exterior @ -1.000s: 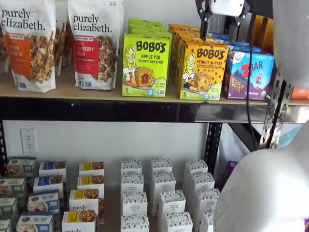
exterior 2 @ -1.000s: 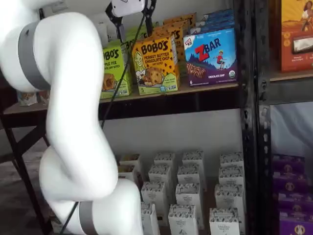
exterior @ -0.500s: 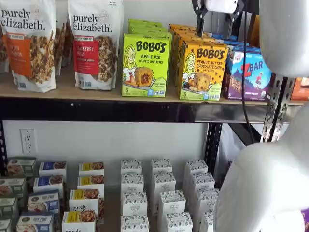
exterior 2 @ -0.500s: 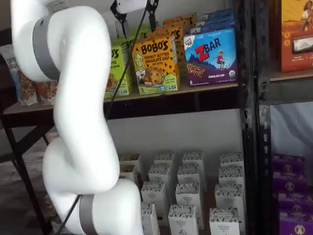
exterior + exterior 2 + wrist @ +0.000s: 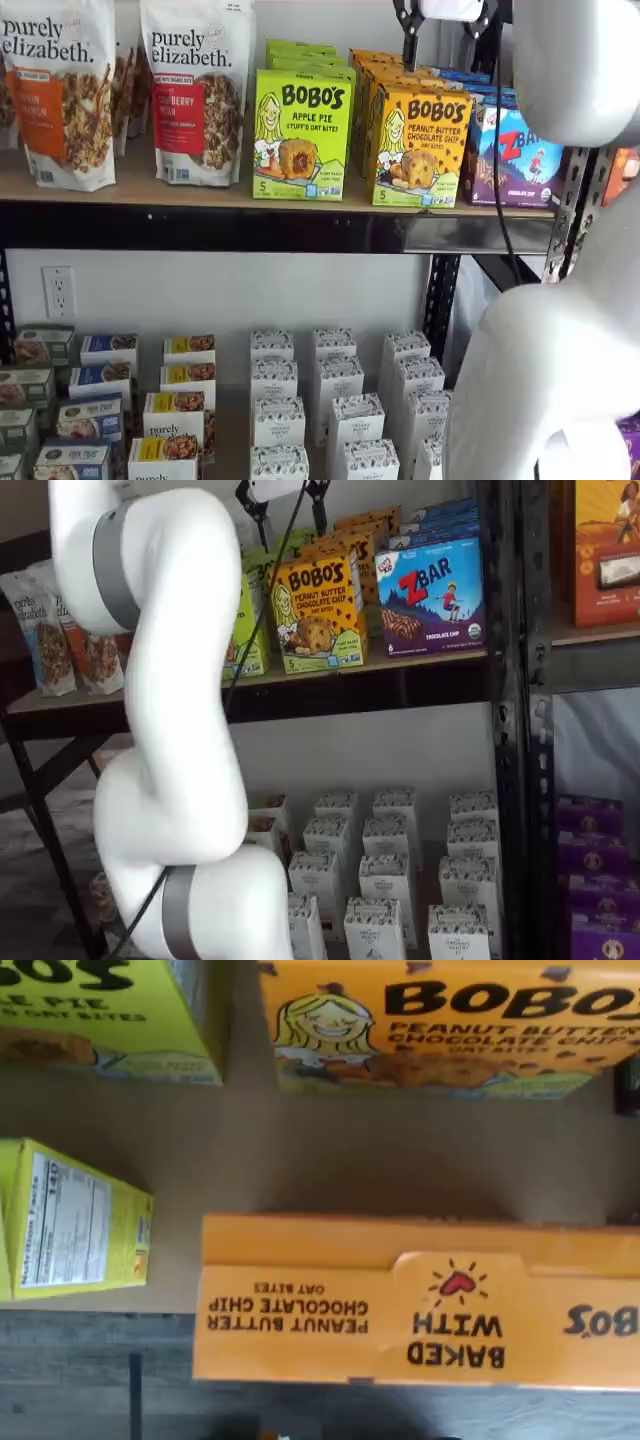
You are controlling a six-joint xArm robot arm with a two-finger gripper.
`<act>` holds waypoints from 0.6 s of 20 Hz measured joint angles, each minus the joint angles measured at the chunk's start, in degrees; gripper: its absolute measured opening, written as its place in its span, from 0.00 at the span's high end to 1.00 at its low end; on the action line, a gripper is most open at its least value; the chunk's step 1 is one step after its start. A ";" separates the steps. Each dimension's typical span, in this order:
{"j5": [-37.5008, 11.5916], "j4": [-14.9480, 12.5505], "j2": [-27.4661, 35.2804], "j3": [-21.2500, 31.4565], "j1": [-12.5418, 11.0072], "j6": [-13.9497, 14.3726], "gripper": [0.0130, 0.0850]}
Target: Pick up the orange box on the top shelf, the fifth box from the left
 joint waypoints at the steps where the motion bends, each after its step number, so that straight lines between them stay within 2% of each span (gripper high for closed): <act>1: 0.04 -0.05 0.45 -0.49 -0.01 -0.05 0.00; 12: 0.91 0.16 5.25 -5.36 -0.86 -0.84 0.00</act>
